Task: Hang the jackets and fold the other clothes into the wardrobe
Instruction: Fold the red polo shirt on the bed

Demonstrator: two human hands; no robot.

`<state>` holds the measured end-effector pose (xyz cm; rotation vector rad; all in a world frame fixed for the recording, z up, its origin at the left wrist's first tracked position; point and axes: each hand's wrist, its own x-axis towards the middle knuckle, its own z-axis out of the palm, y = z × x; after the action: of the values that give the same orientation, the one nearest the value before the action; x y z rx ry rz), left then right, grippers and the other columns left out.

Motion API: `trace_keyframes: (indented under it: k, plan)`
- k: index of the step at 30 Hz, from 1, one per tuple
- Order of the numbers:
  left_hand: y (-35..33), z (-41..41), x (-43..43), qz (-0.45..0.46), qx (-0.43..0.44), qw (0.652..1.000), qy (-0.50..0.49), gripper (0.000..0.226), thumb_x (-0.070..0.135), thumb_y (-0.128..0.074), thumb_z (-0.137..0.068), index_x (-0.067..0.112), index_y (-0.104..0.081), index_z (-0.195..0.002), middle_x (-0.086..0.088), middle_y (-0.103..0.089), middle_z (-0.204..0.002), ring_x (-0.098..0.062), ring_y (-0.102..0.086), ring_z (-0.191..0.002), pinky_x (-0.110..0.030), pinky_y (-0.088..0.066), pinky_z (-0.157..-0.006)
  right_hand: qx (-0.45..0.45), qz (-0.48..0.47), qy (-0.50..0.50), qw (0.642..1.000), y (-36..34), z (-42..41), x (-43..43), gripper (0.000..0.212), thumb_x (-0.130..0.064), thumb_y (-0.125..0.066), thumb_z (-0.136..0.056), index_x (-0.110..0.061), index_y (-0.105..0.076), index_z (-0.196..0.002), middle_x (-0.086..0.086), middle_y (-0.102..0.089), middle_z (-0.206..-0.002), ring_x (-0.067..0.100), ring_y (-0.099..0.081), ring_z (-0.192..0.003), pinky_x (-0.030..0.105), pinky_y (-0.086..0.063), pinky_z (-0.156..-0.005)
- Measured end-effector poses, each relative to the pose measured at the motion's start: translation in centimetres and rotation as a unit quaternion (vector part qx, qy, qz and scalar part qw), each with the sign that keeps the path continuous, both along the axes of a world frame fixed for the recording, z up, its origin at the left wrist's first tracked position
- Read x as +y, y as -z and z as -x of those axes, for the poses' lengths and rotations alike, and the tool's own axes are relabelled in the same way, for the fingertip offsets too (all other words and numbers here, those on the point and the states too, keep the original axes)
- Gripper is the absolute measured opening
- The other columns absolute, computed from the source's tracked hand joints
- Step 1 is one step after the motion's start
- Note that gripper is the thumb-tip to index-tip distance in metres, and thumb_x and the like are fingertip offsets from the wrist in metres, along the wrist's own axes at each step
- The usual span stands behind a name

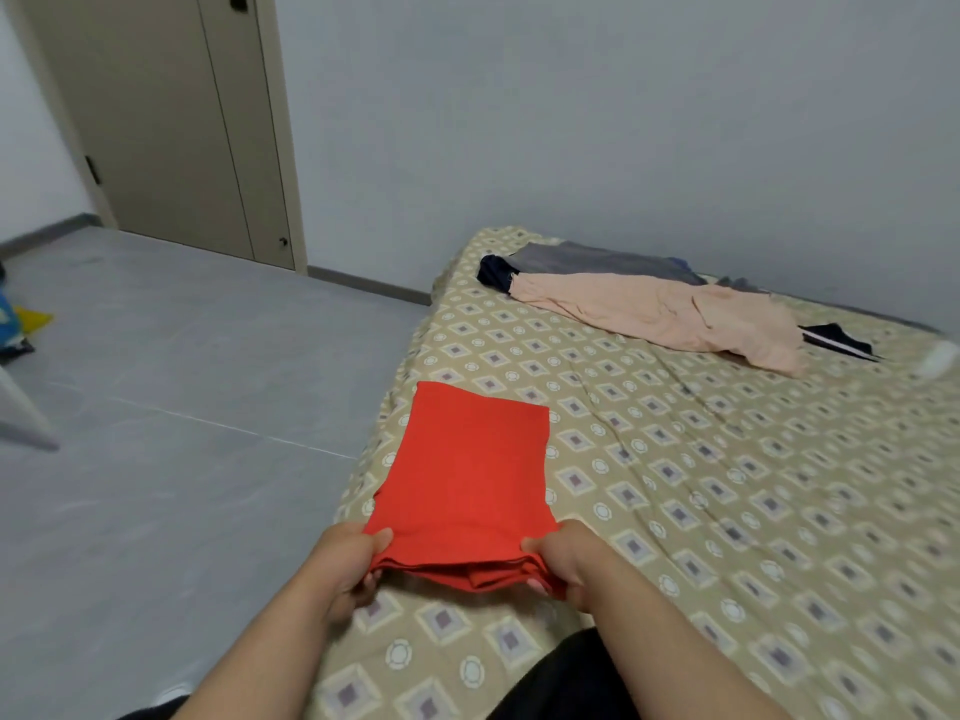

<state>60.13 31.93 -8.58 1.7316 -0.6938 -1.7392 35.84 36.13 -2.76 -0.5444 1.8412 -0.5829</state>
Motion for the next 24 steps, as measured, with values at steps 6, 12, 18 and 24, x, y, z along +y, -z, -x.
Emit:
trace_keyframes:
  k: [6,12,18,24]
  plan:
    - [-2.8,-2.4,3.5,0.108,-0.035,0.993,0.013,0.01,0.005,-0.05,-0.1,0.007,-0.058,-0.106,-0.007,-0.054,-0.052,-0.014,-0.04,-0.034,-0.018,-0.027,-0.034,0.011,0.117,-0.054,0.992,-2.2,-2.1,2.8,0.048,-0.009,-0.066,-0.088,-0.026,-0.036,-0.122,0.008,-0.061,-0.109,0.017,-0.065,-0.057,0.025,-0.05,-0.045]
    - [-6.2,-4.0,6.4,0.151,-0.001,0.988,-0.028,0.038,-0.005,-0.038,-0.098,0.027,-0.058,-0.104,-0.008,-0.052,-0.056,-0.015,-0.038,-0.04,-0.02,-0.028,-0.035,-0.03,0.17,-0.078,0.982,-5.6,-2.6,5.8,0.042,0.006,-0.059,-0.084,-0.021,-0.058,-0.116,0.009,-0.061,-0.105,0.019,-0.061,-0.068,0.03,-0.053,-0.058]
    - [-8.8,-6.1,8.8,0.136,0.107,0.977,-0.122,0.024,-0.001,-0.038,-0.074,0.004,-0.061,-0.067,-0.009,-0.057,-0.063,-0.013,-0.034,-0.029,-0.01,-0.022,-0.032,-0.17,0.163,-0.156,0.959,-7.6,-1.8,7.8,0.027,0.012,-0.049,-0.087,-0.005,-0.069,-0.087,0.01,-0.069,-0.083,0.012,-0.058,-0.047,0.02,-0.041,-0.038]
    - [-10.0,-7.9,9.0,0.069,0.298,0.95,-0.063,0.041,-0.002,-0.03,-0.069,-0.006,-0.07,-0.064,-0.017,-0.06,-0.055,-0.022,-0.056,-0.034,-0.022,-0.045,-0.03,-0.268,0.089,-0.08,0.956,-7.5,-1.0,7.2,0.02,0.001,-0.048,-0.091,0.003,-0.067,-0.086,0.01,-0.059,-0.066,0.015,-0.058,-0.049,0.021,-0.051,-0.042]
